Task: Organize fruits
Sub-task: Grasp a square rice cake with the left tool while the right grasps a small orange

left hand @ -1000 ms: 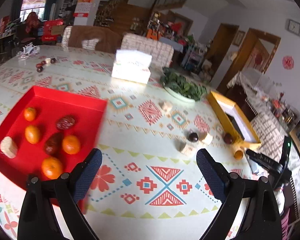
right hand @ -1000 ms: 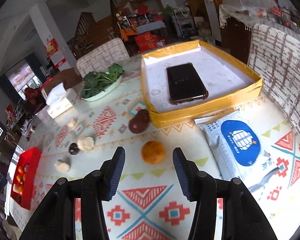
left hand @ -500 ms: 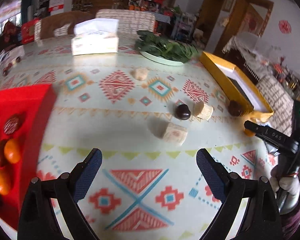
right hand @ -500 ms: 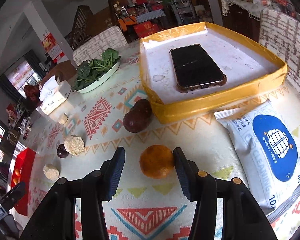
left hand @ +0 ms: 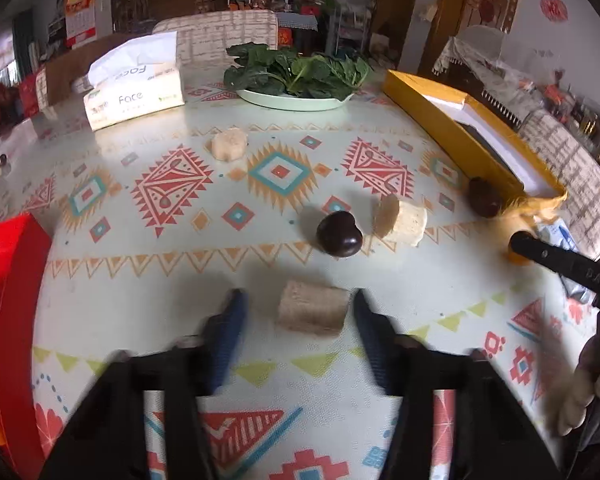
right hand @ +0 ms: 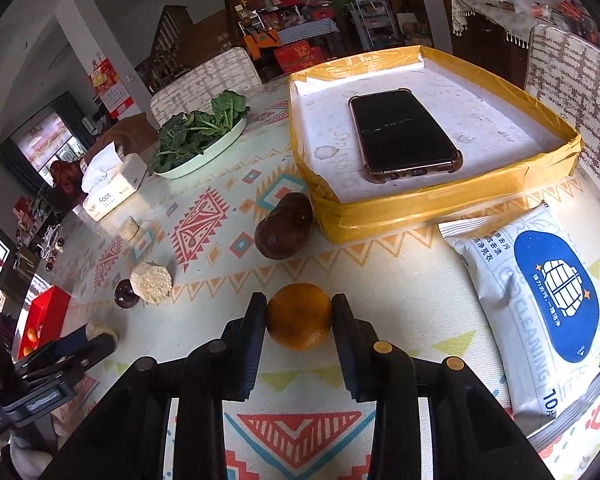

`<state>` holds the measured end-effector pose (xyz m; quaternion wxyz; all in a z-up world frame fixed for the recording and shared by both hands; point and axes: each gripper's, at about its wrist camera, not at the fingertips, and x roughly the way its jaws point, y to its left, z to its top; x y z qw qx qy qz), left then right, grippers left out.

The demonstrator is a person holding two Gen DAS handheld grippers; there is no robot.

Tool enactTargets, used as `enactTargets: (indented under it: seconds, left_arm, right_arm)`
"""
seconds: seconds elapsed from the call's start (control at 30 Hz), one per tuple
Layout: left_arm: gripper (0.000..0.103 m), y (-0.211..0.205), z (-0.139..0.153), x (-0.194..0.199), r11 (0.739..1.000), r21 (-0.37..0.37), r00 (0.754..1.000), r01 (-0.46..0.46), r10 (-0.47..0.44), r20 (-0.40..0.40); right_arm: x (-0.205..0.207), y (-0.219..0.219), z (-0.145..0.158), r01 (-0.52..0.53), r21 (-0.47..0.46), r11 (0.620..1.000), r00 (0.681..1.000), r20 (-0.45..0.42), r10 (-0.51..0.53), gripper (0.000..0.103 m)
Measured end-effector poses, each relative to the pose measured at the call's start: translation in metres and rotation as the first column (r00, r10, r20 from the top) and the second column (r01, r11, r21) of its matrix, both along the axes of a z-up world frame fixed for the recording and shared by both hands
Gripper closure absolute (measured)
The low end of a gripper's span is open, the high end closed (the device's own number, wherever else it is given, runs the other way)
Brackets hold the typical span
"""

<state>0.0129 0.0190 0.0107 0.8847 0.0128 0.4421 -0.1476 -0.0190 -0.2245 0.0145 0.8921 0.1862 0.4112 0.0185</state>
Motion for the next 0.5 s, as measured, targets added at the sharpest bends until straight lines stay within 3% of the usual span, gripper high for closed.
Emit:
enactTargets:
  seconds: [0.03,0.5]
  left_arm:
    - [0.072,0.001,0.001,0.0,1.0,-0.009,1.0,0.001,-0.001,-0.001]
    - [0.072,0.068,0.037,-0.044,0.982,-0.162,0.993,-0.097,0.108,0.057]
  right_arm:
    - [0.0,0.0,0.0,0.0,0.001,1.0,1.0,0.001,0.0,0.067]
    - [-0.009,0.002,0.01,-0.014,0.023,1.0,0.998,0.066,0.013,0.067]
